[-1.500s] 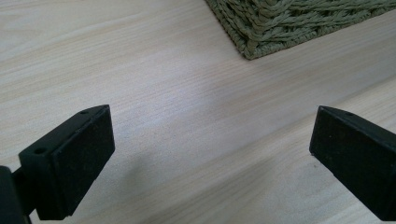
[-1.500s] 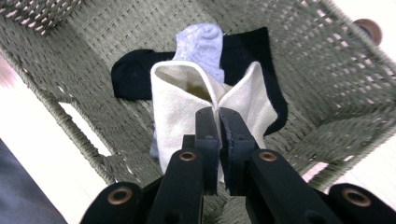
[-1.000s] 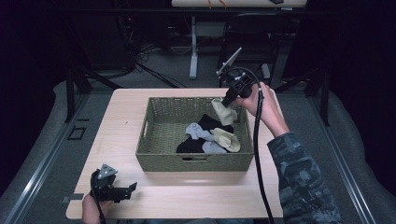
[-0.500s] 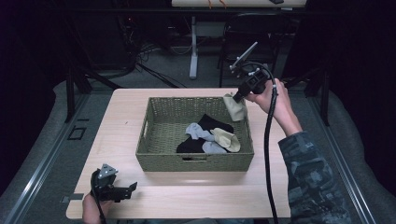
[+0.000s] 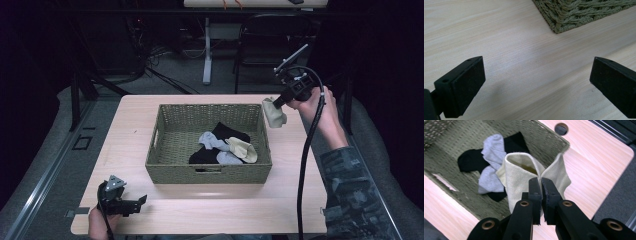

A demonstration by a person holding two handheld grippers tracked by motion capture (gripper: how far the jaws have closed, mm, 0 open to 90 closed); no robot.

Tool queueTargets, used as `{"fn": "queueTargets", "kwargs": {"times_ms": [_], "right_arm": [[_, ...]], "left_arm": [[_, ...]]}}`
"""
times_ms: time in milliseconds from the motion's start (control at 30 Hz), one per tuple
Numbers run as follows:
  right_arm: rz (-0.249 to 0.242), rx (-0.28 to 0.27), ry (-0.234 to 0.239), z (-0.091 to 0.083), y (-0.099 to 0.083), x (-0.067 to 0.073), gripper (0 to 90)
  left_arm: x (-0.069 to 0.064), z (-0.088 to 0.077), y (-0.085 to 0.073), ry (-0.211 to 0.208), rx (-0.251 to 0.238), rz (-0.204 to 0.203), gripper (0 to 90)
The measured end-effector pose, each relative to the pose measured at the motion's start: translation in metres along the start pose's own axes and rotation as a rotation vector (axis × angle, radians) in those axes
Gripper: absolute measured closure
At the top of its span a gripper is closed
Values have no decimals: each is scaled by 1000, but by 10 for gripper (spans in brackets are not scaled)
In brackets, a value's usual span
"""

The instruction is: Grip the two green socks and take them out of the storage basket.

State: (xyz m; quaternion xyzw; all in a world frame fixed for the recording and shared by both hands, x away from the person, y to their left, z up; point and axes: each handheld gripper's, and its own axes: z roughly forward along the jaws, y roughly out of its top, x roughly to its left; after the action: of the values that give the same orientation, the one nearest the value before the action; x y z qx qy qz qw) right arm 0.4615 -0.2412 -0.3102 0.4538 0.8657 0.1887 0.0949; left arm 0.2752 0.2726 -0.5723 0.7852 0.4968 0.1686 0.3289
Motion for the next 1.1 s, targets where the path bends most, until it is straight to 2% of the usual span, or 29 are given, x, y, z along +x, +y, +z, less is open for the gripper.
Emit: {"fn": "queueTargets", "kwargs": {"times_ms": [267, 533, 733, 800, 1100], "right_arm": [[53, 20, -22, 5, -23, -22, 866], [101, 46, -24, 22, -44, -40, 866], [117, 71, -29, 41, -57, -48, 866], [134, 78, -23, 47, -60, -49, 866], [153, 119, -18, 75, -71, -53, 866]], "left_arm": [[0, 0, 0, 0, 2, 1, 0], [0, 0, 0, -2, 2, -1, 0], [0, 0, 1, 0, 4, 2, 0], [0, 0, 1, 0, 3, 2, 0], [0, 0, 1, -1, 3, 3, 1]]}}
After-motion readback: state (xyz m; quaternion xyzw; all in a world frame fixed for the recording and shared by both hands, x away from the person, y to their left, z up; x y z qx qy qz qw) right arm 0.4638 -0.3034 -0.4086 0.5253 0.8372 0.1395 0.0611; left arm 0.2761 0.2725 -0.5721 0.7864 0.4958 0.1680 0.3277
